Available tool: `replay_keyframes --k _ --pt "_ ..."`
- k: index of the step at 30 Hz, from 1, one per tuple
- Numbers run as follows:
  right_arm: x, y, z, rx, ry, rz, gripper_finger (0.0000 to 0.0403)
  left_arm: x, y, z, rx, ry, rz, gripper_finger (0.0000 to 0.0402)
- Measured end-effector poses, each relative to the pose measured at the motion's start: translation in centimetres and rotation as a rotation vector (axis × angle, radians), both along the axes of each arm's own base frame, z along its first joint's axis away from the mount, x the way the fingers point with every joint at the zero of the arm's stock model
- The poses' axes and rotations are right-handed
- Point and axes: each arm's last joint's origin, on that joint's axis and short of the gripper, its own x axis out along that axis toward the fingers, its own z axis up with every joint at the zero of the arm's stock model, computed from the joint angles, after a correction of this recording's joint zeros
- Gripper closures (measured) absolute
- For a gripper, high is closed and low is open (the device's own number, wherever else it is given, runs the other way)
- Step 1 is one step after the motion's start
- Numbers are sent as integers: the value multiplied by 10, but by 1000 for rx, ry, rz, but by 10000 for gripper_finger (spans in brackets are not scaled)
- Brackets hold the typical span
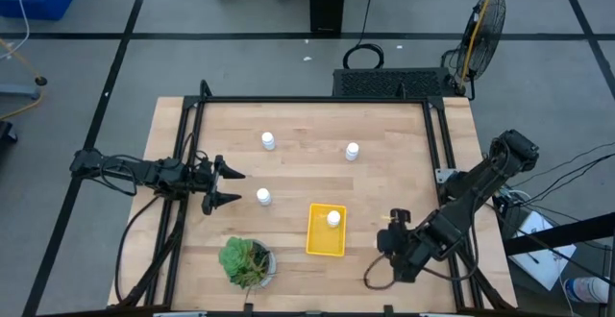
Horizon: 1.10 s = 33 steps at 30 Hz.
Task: Pick and place pill bottles into a basket
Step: Put the white pill bottle into the yellow bin
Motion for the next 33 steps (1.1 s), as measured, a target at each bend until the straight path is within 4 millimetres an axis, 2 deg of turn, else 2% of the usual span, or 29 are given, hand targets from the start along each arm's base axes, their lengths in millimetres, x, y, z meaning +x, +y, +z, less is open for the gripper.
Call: replay_keyframes --k 4,11,17,27,33 --pt "-1 -10 -5 -17 54 -118 199 0 0 0 15 -2 -1 55" --pt "-2 -16 -24 0 109 -119 154 0 0 0 23 -2 -2 55" --pt "2 -14 -33 40 59 -91 126 0 0 0 22 -3 -2 55" --pt "-2 -17 -58 48 45 -81 126 0 0 0 20 -2 -2 55" --pt "-2 -17 -62 65 34 -98 124 0 0 0 13 -2 -1 55"
